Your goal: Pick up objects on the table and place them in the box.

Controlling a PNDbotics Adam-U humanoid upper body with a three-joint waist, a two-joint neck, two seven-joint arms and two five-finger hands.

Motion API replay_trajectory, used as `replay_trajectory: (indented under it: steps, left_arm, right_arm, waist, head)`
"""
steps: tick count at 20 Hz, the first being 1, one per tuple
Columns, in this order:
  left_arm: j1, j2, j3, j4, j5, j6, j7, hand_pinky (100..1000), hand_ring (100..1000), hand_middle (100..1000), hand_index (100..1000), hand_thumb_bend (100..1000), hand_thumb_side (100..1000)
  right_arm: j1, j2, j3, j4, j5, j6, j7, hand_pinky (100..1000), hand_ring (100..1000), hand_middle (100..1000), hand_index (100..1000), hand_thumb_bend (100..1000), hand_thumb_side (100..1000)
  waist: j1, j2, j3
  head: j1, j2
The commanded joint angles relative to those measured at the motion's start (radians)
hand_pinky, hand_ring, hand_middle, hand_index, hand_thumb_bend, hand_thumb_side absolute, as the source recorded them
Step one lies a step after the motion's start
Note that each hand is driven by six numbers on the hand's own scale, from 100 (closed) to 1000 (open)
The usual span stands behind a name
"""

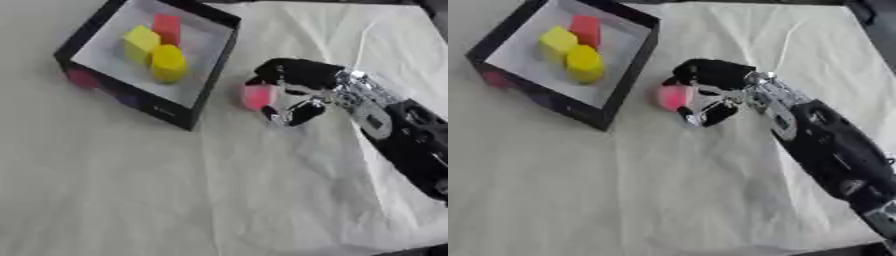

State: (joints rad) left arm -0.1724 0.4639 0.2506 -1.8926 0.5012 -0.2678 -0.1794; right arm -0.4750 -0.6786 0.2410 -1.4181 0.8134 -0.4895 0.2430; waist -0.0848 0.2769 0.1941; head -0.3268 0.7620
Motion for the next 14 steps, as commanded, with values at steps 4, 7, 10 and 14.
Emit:
replay_trajectory:
  steps: [4, 7, 10, 14]
  left_arm:
    - [-0.006, 0.010, 0.003, -0.010, 0.003, 0.002, -0.006, 764, 658, 638, 737, 100, 575]
    - [-0.006, 0.008, 0.003, -0.010, 0.002, 0.004, -0.010, 764, 658, 638, 737, 100, 575]
    - [-0.006, 0.007, 0.003, -0.011, 0.002, 0.005, -0.013, 764, 658, 638, 737, 100, 575]
    - [-0.005, 0.008, 0.002, -0.011, -0.001, 0.006, -0.022, 765, 659, 637, 736, 100, 575]
  right_arm:
    - [-0.021, -0.008, -0.011, 0.020, -0.001, 0.012, -0.034, 894, 818, 527, 737, 136, 397]
    - [-0.036, -0.006, -0.017, 0.019, -0.006, 0.035, -0.080, 870, 780, 482, 684, 191, 419]
    - [-0.042, -0.005, -0.009, 0.031, 0.003, 0.035, -0.133, 862, 754, 450, 630, 120, 400]
    - [-0.036, -0.010, -0.002, 0.036, -0.010, 0.010, -0.204, 860, 744, 431, 606, 100, 370]
  waist:
    - [0.019, -0.006, 0.004]
    - [0.018, -0.005, 0.006]
    - [0.018, -0.005, 0.008]
    - [0.016, -0.007, 0.006]
  head:
    - [0.001, -0.007]
    - [-0.001, -0.007]
    - [-0.002, -0.007]
    - [-0.001, -0.003]
